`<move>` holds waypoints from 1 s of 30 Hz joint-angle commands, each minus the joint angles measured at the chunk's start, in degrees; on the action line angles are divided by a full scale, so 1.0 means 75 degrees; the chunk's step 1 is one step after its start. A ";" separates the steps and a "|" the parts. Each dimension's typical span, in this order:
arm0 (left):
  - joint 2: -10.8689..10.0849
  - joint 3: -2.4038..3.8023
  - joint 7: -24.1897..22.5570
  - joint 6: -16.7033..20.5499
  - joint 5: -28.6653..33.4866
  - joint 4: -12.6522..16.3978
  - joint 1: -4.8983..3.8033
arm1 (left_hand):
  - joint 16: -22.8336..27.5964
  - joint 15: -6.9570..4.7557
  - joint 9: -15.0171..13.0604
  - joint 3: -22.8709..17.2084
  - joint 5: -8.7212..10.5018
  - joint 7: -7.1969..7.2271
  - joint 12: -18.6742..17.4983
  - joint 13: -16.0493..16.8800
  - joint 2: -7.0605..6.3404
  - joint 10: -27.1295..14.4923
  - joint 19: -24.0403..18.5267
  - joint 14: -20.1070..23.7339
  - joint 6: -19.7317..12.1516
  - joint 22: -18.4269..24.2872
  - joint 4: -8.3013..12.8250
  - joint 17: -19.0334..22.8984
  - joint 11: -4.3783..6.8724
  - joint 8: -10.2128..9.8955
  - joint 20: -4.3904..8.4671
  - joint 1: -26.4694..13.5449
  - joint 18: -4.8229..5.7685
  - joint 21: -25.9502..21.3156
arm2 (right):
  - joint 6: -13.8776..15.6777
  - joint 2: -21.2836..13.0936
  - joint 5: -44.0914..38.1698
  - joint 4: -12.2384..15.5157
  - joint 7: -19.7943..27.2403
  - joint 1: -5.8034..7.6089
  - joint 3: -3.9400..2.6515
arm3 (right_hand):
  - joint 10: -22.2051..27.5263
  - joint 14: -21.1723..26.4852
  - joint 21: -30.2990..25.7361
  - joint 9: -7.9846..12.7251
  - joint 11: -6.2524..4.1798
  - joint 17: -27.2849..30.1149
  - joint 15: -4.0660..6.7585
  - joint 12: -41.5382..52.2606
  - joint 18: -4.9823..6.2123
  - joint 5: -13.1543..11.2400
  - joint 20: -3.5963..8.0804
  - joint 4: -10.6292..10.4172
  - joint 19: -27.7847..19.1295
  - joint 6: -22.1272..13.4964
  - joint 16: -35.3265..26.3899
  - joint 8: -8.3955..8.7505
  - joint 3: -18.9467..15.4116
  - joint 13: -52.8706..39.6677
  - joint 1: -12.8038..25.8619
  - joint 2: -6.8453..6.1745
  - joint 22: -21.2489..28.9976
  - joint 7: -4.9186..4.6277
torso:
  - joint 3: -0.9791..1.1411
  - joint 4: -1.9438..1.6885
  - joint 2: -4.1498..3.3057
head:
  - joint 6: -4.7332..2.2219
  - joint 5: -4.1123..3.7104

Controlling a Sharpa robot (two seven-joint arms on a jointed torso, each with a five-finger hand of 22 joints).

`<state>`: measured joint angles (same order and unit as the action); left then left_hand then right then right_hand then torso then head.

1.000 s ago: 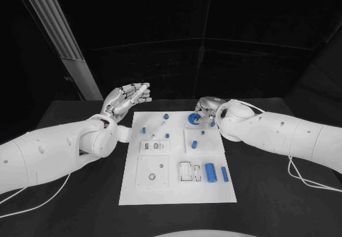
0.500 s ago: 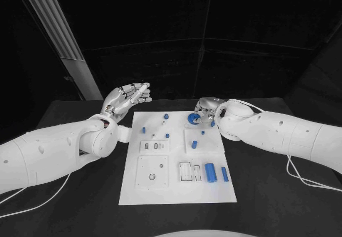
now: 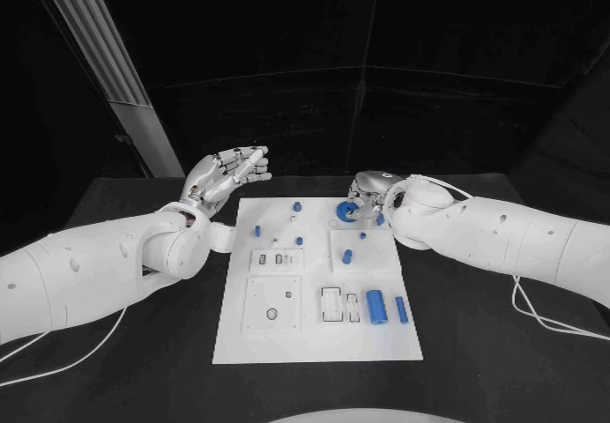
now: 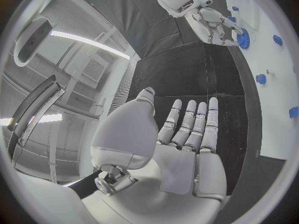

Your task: Assemble the parts on the task board

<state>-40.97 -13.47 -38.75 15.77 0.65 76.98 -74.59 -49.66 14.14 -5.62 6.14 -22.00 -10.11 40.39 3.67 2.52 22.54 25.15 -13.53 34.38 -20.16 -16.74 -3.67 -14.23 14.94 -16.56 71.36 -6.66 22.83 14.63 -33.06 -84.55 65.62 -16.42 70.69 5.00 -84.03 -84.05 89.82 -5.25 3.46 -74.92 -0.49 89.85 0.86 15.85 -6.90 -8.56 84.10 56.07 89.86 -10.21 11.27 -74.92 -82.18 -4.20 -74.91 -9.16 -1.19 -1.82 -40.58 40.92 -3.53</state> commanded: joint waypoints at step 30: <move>0.0062 0.0006 -0.1517 -0.0069 0.0000 -0.0122 -0.0008 | 0.0007 -0.0019 -0.0006 0.0043 -0.0042 -0.0819 -0.0026 0.0006 0.0059 -0.0042 -0.0038 0.0054 -0.0055 0.0007 -0.0002 -0.0011 -0.0017 0.0024 0.0000 0.0033 0.0058 0.0004 | 0.2020 -0.0572 0.0497 0.1698 0.1184 0.0032 -0.0005 | -0.0796 -0.0793 0.0024 -0.0083 0.0006 -0.2011 0.0016 0.0020 -0.0115 0.0148 0.0051 0.0097 0.0786 0.0712 0.0018 -0.0009 0.0078 -0.2011 0.0059 0.0127 -0.2012 0.0281 | -0.0007 -0.0004 0.0005 | -0.0012 0.0308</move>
<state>-40.60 -13.47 -38.75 15.77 0.65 76.11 -74.58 -49.66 14.14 -5.61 6.13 -22.00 -10.11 40.39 3.67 2.52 22.54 25.15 -13.53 34.39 -20.18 -16.74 -3.66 -14.23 14.94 -16.56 71.36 -6.66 22.83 28.66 -37.62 -80.56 78.07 -9.40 70.78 5.03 -84.03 -84.05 89.82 -5.20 3.47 -74.91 -0.49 89.85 0.85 16.69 -6.66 -7.89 83.97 57.50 89.86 -10.21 11.61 -74.92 -81.88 -3.57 -74.91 -10.60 -1.22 -1.80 -40.55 40.84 -1.72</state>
